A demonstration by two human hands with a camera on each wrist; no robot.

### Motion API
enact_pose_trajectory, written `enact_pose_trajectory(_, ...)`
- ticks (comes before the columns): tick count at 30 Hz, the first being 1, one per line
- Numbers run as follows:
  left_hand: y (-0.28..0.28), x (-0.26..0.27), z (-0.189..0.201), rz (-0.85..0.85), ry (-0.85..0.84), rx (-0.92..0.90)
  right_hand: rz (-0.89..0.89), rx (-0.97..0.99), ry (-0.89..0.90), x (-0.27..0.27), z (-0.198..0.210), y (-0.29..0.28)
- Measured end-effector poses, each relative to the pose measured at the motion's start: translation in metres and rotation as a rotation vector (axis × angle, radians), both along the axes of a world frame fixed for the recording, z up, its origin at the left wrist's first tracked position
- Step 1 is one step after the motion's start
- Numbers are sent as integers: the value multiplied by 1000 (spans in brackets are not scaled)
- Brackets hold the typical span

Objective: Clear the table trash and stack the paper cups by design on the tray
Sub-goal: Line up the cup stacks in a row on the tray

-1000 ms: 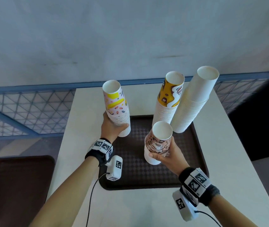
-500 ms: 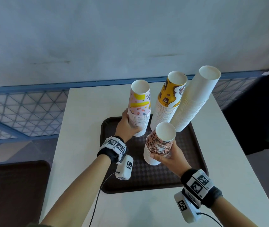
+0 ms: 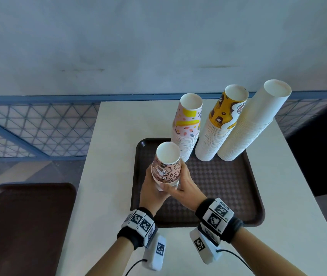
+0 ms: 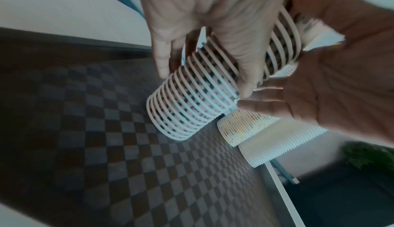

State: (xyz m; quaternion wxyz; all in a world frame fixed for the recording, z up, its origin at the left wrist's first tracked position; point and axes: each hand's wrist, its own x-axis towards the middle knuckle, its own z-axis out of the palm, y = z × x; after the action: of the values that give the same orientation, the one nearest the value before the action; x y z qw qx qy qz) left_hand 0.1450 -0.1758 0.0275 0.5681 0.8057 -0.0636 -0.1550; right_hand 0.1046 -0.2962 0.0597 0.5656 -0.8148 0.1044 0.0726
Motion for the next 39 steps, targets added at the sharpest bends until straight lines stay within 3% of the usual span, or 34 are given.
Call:
enact_pose_trajectory(3, 4, 12, 4, 46, -59, 36, 12, -34, -26, 5, 2, -7)
enact_pose_trajectory(7, 11, 39, 4, 109, -70, 131, -327, -41, 12, 19, 0, -33)
enact_pose_trajectory(9, 12, 54, 5, 106, -53, 142, -405, -56, 65, 29, -1, -42)
enact_pose_trajectory(16, 12, 88, 7, 64, -6, 171, -398, -106, 130, 65, -10, -49)
enact_pose_trajectory(23, 7, 105, 10, 24, -19, 200, -488, -137, 71, 87, -18, -46)
enact_pose_trajectory(39, -3, 119, 10, 8, -31, 224, -455, -111, 66, 92, -20, -53)
